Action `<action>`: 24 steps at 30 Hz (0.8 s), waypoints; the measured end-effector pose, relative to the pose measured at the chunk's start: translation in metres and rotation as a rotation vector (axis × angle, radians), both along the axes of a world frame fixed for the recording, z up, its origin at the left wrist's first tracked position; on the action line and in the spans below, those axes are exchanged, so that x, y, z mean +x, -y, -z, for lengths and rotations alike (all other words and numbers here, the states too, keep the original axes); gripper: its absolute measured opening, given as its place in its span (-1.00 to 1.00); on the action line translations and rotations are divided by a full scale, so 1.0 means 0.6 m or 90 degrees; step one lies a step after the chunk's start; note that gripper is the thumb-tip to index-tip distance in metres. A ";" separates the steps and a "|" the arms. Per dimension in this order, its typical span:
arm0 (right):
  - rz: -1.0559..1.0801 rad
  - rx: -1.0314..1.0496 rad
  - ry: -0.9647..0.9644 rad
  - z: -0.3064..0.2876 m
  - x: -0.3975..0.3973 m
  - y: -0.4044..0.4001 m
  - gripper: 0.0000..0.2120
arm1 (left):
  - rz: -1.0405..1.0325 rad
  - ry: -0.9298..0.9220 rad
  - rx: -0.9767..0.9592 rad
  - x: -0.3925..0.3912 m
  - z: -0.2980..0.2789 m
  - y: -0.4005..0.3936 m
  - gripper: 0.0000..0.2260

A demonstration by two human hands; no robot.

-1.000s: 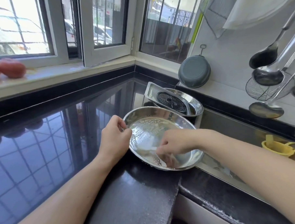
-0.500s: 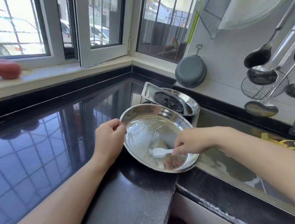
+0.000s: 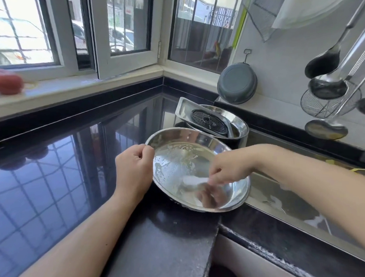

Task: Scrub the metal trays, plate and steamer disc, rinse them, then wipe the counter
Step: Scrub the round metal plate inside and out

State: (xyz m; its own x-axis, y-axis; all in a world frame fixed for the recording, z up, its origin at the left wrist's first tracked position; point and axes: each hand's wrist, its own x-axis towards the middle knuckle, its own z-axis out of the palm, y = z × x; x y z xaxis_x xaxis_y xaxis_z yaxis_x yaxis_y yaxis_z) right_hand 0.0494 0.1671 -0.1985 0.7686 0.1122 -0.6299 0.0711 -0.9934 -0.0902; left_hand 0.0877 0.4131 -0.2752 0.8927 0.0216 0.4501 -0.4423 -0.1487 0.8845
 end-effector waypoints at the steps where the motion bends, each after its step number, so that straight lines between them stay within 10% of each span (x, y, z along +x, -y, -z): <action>1: 0.000 -0.024 -0.071 -0.013 -0.003 0.000 -0.66 | -0.008 0.005 0.005 0.000 0.001 0.000 -0.66; 6: 0.004 -0.169 -0.214 -0.040 0.010 -0.009 -0.73 | -0.027 0.014 0.031 -0.001 0.005 0.003 -0.56; 12: -0.029 -0.010 0.023 -0.028 0.040 -0.048 -0.69 | -0.022 -0.023 0.021 -0.002 -0.001 0.004 -0.56; 18: 0.054 -0.301 -0.324 -0.028 0.027 -0.011 -0.70 | -0.026 -0.032 0.030 -0.005 -0.004 0.004 -0.57; 24: -0.026 -0.354 -0.157 -0.044 0.031 -0.021 -0.68 | -0.011 -0.013 0.048 -0.004 -0.002 0.003 -0.56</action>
State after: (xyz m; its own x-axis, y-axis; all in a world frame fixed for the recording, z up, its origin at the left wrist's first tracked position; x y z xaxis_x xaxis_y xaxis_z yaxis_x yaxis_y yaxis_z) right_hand 0.0678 0.1794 -0.1722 0.5950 -0.2578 -0.7613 0.1531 -0.8935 0.4223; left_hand 0.0852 0.4113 -0.2742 0.9014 0.0039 0.4330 -0.4214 -0.2222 0.8792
